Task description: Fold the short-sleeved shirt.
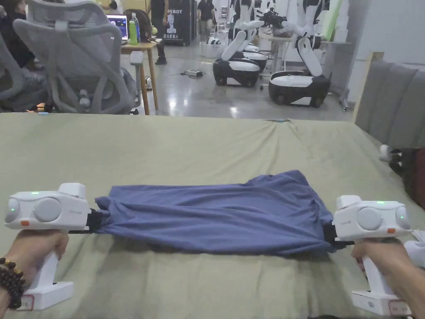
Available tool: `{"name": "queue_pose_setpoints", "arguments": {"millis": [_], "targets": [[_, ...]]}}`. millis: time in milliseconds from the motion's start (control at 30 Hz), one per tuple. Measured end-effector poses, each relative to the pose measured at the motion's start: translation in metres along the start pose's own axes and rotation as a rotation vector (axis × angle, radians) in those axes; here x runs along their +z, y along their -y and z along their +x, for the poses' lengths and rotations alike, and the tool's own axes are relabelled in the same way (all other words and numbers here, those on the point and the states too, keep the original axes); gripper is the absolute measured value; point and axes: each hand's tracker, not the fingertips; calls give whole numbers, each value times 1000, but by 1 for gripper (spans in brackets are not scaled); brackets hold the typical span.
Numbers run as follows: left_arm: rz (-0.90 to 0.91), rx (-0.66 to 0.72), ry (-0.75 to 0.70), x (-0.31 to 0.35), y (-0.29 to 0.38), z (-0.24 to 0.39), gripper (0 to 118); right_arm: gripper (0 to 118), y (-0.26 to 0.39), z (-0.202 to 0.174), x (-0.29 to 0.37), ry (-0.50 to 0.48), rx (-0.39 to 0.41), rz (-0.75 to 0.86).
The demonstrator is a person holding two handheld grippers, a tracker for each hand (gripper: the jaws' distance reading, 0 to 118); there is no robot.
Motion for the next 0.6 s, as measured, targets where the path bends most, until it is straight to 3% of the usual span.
{"name": "queue_pose_setpoints", "arguments": {"millis": [67,200,300,333,367,400,433,467,500,533,600], "targets": [[-17,-15,-9,12,14,0,5,10,15,5,10,-9,49,-15],[-78,-47,14,10,44,2,5,10,42,17,-2,-54,-17,-85],[-119,-53,-8,-10,58,8,6,11,55,12,-22,-36,-10,-90],[-148,-161,-40,-15,63,12,6,12,55,8,-21,-26,-7,-70],[-128,-103,-17,-17,64,12,8,16,54,7,-19,-19,-1,-62],[-127,-108,-20,-16,64,13,16,26,52,6,-16,-11,24,-41],[-120,-103,-14,-13,60,11,28,48,50,5,-10,18,77,-12],[-119,-103,-6,-10,56,9,52,79,47,5,-4,56,100,0],[-121,-101,-17,-8,50,10,95,116,44,8,2,65,99,-2],[-118,-107,-42,-4,46,10,118,118,41,12,8,45,81,2],[-14,-131,-72,10,34,11,108,111,30,18,24,-28,23,92]]}}
